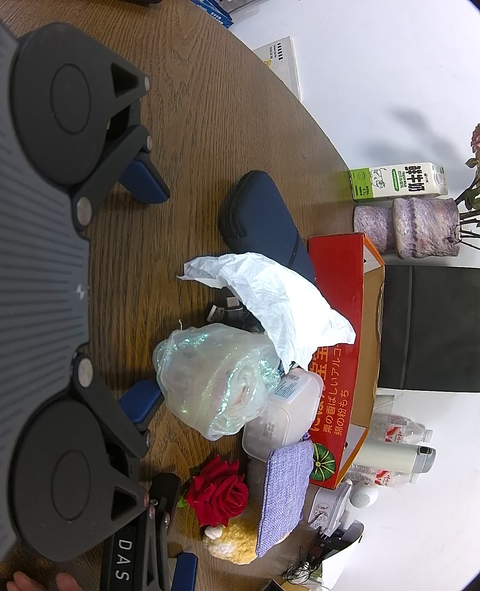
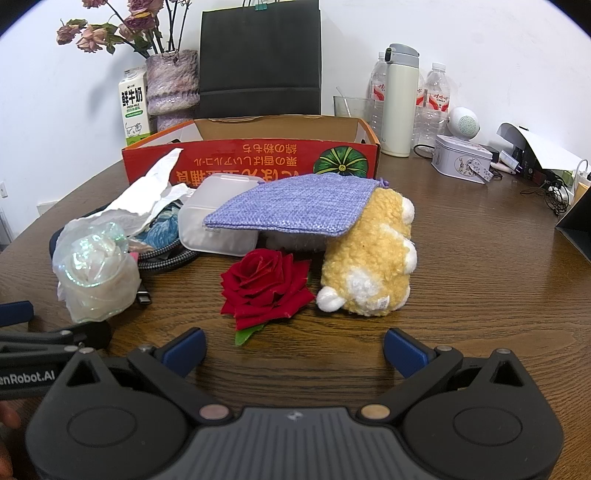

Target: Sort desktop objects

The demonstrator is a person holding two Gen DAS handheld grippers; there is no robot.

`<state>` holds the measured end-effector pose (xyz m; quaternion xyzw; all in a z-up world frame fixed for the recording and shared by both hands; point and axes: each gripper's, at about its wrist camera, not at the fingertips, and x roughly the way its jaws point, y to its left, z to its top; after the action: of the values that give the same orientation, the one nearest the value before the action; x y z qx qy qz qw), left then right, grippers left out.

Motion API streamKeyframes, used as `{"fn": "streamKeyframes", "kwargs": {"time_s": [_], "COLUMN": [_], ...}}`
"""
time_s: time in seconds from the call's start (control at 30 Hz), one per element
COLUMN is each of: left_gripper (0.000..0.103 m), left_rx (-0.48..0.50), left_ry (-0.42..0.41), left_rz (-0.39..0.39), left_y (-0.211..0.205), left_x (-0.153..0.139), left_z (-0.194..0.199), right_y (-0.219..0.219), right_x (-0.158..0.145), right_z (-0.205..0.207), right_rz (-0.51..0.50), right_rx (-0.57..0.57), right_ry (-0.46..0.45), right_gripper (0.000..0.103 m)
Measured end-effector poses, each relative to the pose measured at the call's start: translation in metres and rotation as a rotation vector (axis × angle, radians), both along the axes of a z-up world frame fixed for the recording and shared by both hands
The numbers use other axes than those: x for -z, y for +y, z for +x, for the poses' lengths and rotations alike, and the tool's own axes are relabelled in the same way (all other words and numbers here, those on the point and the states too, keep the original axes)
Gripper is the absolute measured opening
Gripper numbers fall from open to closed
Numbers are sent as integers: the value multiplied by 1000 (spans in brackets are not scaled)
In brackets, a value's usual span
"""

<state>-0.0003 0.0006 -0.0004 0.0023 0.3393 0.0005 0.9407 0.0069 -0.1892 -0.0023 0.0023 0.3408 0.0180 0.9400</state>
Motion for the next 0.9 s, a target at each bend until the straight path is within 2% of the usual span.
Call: {"fn": "streamKeyframes", "kwargs": {"time_s": [0.57, 0.7, 0.77, 0.9], "left_gripper": [103, 103, 103, 103], "left_rx": [7, 31, 32, 79], "left_ry": [-2, -38, -78, -124], "left_rz": [0, -12, -29, -140], "left_y": [0, 2, 5, 11], "left_x": [0, -6, -15, -32], "left_z": [-1, -8, -16, -18], "right_y": [0, 0, 0, -3], "right_x": [0, -5, -13, -34], "right_z": [0, -8, -18, -32], "right_rz": [-1, -3, -8, 19], "right_rx": [-5, -45, -73, -142], "right_ry": [-4, -13, -43, -121], "right_gripper": [103, 102, 100, 82]}}
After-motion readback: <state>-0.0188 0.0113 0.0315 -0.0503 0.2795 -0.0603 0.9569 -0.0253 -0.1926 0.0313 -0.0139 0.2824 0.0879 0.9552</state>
